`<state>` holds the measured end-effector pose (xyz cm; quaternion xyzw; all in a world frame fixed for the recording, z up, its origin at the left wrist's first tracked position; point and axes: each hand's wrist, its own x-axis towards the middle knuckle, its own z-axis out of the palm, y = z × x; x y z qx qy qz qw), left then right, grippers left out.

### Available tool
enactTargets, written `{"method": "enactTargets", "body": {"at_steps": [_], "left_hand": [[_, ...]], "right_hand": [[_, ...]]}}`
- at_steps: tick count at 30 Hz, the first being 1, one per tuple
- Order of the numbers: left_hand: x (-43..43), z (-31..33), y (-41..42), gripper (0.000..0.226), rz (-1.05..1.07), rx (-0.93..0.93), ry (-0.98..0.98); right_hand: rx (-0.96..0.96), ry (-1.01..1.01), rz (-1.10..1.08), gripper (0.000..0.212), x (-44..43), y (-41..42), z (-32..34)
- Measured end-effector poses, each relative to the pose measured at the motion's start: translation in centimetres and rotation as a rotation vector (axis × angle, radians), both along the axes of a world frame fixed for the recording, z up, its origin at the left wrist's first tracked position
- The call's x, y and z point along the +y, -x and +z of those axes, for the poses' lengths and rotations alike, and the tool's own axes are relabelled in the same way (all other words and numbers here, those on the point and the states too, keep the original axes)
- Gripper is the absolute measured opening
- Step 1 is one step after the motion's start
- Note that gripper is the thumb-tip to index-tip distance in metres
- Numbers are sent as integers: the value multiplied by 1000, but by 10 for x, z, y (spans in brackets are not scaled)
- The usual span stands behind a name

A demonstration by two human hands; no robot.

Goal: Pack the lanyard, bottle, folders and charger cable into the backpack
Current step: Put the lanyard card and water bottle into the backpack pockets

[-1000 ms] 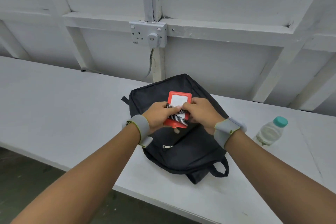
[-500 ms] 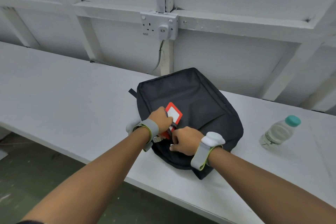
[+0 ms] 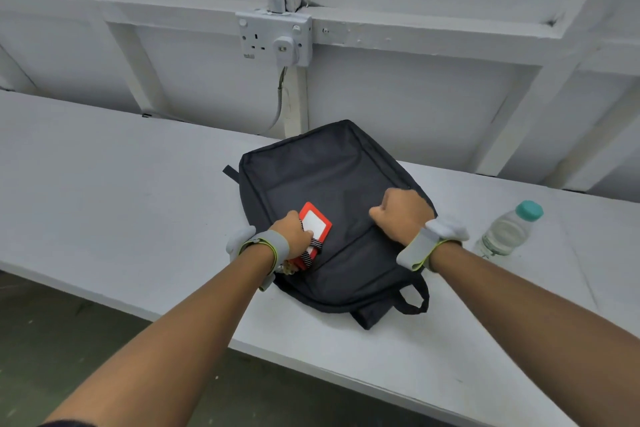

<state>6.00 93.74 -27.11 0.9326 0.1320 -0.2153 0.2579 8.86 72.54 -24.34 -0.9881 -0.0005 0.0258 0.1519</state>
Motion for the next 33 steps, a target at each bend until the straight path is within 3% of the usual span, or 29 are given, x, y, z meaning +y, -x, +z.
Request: {"method": "enactTargets", "body": {"at_steps": [4, 9, 14, 18, 22, 26, 29, 32, 33], "left_hand": [[-2, 4, 0, 42, 26, 55, 41], [-22, 4, 12, 34, 115, 205, 274], [-29, 4, 15, 33, 177, 185, 350], [-39, 27, 3, 20, 87, 19, 364], [-70, 59, -15, 16, 144, -80, 722], [-99, 66, -27, 13, 216, -119, 955], [-117, 60, -29, 11, 223, -115, 926], [-134, 53, -32, 25, 274, -93, 905], [-135, 47, -36, 31, 216, -103, 790]], "right_hand": [[-110, 52, -124, 19, -46, -25, 7], [-209, 28, -161, 21, -59, -37, -7], [-155, -140, -149, 21, -58, -42, -12], [-115, -283, -171, 36, -49, -33, -6], [-89, -582, -177, 38, -37, -18, 10], [378, -1262, -276, 50, -39, 5, 35], [483, -1346, -196, 39, -47, 17, 34], [365, -1338, -292, 25, -57, 18, 30], [329, -1322, -346, 24, -62, 17, 29]]}}
